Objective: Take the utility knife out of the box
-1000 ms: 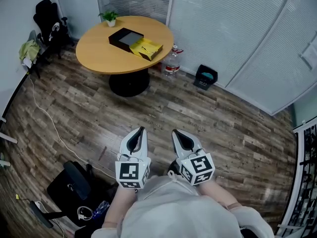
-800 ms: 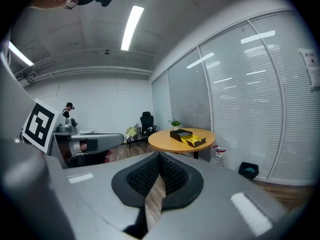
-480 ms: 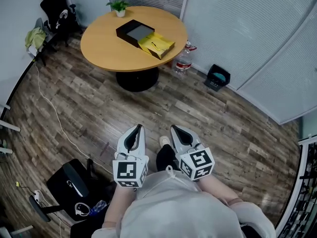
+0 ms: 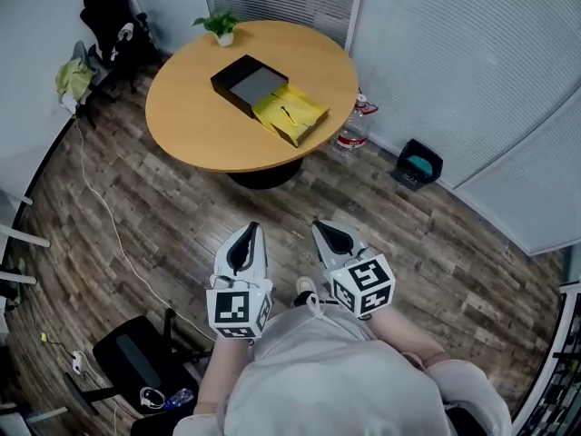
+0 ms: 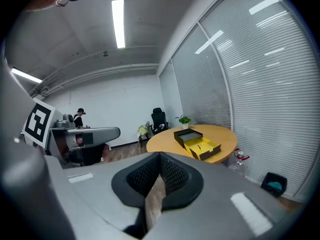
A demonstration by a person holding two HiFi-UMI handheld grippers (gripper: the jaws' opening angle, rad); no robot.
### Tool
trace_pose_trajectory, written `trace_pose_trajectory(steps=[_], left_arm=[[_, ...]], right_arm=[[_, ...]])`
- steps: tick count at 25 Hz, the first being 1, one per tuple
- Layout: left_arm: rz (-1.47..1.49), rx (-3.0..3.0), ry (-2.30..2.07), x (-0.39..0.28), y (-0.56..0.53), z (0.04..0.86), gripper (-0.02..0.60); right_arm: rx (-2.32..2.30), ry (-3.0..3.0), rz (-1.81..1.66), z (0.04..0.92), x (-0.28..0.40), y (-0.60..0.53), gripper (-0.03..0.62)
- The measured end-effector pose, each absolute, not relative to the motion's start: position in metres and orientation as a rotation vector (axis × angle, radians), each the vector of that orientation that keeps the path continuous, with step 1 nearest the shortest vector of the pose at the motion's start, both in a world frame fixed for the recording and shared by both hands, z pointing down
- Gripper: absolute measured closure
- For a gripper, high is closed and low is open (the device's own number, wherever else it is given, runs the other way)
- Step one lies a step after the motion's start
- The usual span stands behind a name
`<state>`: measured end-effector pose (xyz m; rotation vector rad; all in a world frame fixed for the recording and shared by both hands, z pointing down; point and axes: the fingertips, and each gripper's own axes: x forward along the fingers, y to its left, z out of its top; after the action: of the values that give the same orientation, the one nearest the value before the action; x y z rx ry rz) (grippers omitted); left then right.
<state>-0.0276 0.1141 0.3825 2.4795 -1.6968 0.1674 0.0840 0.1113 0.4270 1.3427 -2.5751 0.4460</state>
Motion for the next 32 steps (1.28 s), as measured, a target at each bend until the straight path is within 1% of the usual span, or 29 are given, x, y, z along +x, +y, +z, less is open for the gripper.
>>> trace_pose_trajectory(steps=[4,8,18,26,32], left_arm=[[0.169,2.458,-1.706,-0.001,0.060,0.390,0.575],[0.194,2.410,-1.704,0.008,0.020,0.402,0.575],[0.227,2.371,-1.685,-0.012,-0.096,0.427,0.575],[0.236,2.414,-1.599,-0.027,-0.237,0.437,0.575],[0.278,2.416,-1.547,-0.043,-0.330,0.458,0.575]], right_arm=[[1.310,-2.563,0.444,0.434,0.111,0.053,0.594],[1.287,-2.547,0.474,0.442,0.124,0.009,0.594],[1.311,-2.483,0.565,0.472,0.116,-0.101,0.594],[1.359,-2.392,0.588,0.490,0.103,-0.229,0.594],[1.331,-2.292,0.601,0.522,0.085,-0.318,0.594]])
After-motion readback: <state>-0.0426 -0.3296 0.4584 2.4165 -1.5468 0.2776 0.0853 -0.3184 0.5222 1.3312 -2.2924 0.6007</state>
